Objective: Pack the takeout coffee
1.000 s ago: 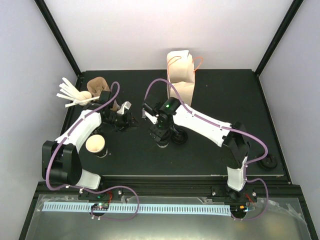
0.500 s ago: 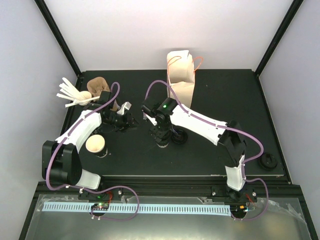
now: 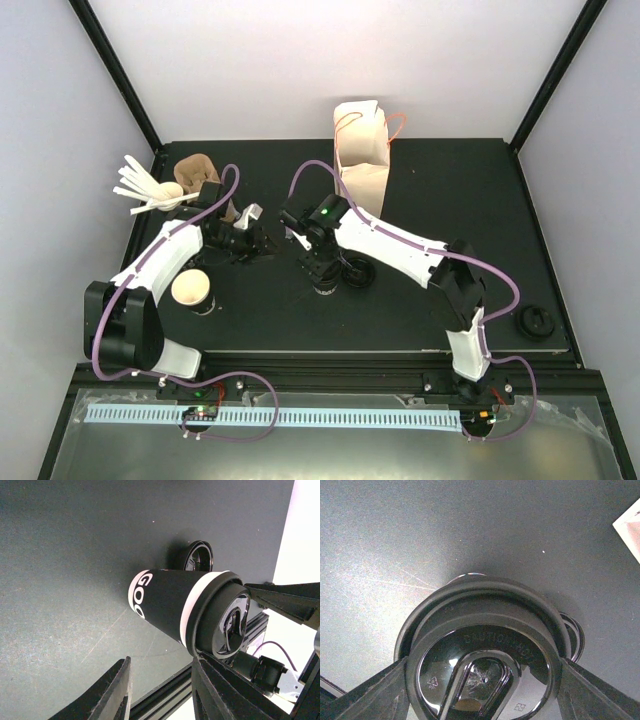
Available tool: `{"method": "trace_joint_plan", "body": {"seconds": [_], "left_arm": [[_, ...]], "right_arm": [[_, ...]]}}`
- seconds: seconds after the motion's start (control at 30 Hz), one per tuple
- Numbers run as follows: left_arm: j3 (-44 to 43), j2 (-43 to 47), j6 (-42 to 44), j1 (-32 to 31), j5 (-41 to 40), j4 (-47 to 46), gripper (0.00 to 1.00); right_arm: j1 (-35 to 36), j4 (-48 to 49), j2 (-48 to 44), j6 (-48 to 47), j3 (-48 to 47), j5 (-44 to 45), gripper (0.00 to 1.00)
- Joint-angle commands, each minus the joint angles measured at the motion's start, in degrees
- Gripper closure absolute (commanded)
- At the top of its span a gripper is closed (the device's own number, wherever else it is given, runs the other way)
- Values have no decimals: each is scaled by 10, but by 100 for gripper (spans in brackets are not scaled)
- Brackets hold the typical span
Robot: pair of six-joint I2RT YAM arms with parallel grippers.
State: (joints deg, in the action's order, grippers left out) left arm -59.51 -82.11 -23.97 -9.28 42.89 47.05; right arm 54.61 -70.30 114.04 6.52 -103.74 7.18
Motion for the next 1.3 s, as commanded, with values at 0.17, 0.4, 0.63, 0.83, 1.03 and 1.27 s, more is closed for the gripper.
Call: {"method": "trace_joint_plan", "body": {"seconds": [0.17,0.4,0.63,0.83,1.03,1.27], "left_arm": [[-2,9,11,6,12,1,64],[-1,16,4,6,24,-3,64],[16,38,-33,7,34,-45,64],[50,70,-80,8,36,-106,64],[81,110,-89,16,35,-124,64],[92,131,-70,44,36,-111,64]], "right_arm": [[-2,-53,18,39,-57,35,32],[-5,-134,46,166,-149,56,35],[-39,-166,80,344,-204,-33,38],[-60,-167,86,537,-191,-72,38],[-62,-167,114,677,-208,-83,44],[-60,-167,131,771,-218,-72,35]]}}
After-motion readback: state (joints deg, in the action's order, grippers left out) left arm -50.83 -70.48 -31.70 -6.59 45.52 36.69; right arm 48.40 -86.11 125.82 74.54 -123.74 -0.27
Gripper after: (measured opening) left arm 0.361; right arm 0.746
